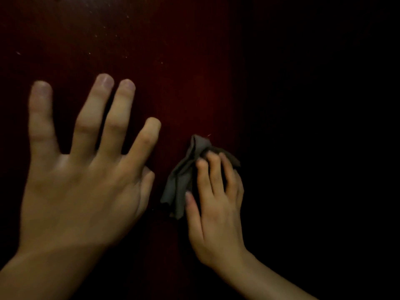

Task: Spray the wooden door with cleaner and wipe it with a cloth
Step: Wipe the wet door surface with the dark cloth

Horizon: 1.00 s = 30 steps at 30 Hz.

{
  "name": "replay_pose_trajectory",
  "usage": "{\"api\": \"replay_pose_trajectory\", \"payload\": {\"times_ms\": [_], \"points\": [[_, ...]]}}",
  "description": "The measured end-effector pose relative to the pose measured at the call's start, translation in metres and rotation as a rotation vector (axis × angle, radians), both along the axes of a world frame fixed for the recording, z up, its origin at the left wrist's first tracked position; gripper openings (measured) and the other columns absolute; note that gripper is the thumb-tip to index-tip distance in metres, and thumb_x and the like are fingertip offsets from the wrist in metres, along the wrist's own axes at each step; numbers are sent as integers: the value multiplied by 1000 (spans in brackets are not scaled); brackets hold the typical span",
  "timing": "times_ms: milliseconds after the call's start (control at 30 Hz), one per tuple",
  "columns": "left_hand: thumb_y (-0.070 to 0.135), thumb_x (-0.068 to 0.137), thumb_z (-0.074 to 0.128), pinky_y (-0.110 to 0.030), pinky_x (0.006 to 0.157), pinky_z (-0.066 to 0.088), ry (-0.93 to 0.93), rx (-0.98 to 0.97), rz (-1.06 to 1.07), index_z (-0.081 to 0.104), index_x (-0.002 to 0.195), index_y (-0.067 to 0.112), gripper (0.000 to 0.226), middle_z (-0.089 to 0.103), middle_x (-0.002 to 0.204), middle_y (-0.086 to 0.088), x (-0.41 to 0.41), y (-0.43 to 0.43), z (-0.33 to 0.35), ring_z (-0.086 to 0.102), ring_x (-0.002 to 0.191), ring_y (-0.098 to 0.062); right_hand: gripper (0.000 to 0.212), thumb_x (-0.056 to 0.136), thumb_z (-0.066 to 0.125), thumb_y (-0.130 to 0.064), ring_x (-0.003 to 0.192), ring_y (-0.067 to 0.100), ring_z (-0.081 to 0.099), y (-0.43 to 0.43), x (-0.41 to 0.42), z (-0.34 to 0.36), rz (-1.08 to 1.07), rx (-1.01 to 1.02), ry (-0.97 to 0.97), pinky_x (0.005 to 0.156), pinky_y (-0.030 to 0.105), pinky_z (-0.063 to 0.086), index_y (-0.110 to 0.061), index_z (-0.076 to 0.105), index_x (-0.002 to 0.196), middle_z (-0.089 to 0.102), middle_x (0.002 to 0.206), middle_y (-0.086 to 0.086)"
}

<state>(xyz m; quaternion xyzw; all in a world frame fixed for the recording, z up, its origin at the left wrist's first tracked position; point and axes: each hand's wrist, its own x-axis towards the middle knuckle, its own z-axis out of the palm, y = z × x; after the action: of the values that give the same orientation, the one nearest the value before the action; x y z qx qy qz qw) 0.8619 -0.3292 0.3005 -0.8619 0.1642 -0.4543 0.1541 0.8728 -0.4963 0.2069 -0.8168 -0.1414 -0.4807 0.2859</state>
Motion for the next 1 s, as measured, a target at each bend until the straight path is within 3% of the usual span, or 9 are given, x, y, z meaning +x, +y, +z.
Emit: {"api": "replay_pose_trajectory", "payload": {"times_ms": [67, 133, 300, 467, 600, 667, 800, 1000], "points": [[38, 97, 25, -77, 116, 23, -148, -17, -63, 22, 154, 25, 59, -5, 174, -11, -36, 14, 28, -10, 161, -32, 60, 106, 11, -52, 158, 15, 1, -1, 9, 27, -11, 111, 10, 125, 52, 17, -25, 14, 160, 12, 169, -7], [38, 97, 25, -77, 116, 22, -67, 3, -44, 21, 153, 25, 58, -3, 173, -14, -31, 4, 31, -9, 161, -33, 61, 106, 12, -51, 158, 16, 2, 2, 10, 39, -6, 186, 29, 125, 52, 17, -25, 14, 161, 13, 170, -4], [34, 95, 37, -79, 111, 26, -119, 56, 19, 32, 151, 16, 60, 2, 172, -19, -37, 4, 26, -6, 161, -36, 59, 107, 11, -50, 157, 12, -2, 5, -8, 7, -8, 79, 73, 123, 57, 23, -24, 14, 160, 16, 168, -7], [31, 95, 39, -82, 111, 22, -170, 89, 68, 36, 149, 14, 57, 11, 171, -21, -41, -5, 23, 5, 160, -39, 60, 107, 16, -47, 159, 16, 0, 5, 8, 45, 4, 222, 45, 125, 56, 18, -23, 16, 162, 13, 171, -3], [30, 86, 58, -71, 124, 6, -197, 118, 105, 51, 145, 14, 62, 25, 168, -23, -54, -5, 29, 19, 158, -40, 61, 108, 17, -48, 159, 25, 9, 17, -12, -14, 46, -107, -51, 119, 59, 26, -25, 7, 164, 3, 172, -6], [31, 86, 53, -64, 127, 9, -131, 111, 75, 55, 144, 15, 60, 31, 166, -21, -64, -5, 33, 24, 157, -37, 61, 108, 14, -51, 159, 23, 7, 13, -11, -27, 31, -169, -68, 118, 56, 22, -29, 2, 163, -6, 171, -11], [32, 87, 47, -55, 127, 19, -45, 45, -29, 58, 140, 15, 56, 41, 161, -17, -90, 15, 31, 33, 153, -33, 60, 109, 8, -50, 159, 23, 1, 24, -9, 0, 14, -103, -30, 122, 52, 9, -29, -8, 163, -11, 172, -9], [32, 86, 49, -59, 120, 30, -183, 34, 67, 68, 133, 11, 55, 50, 153, -19, -132, 81, 61, 44, 143, -34, 60, 108, 9, -52, 159, 22, -13, 57, -23, 74, 152, -91, -75, 123, 47, -6, -34, -8, 163, -12, 172, -6]]}}
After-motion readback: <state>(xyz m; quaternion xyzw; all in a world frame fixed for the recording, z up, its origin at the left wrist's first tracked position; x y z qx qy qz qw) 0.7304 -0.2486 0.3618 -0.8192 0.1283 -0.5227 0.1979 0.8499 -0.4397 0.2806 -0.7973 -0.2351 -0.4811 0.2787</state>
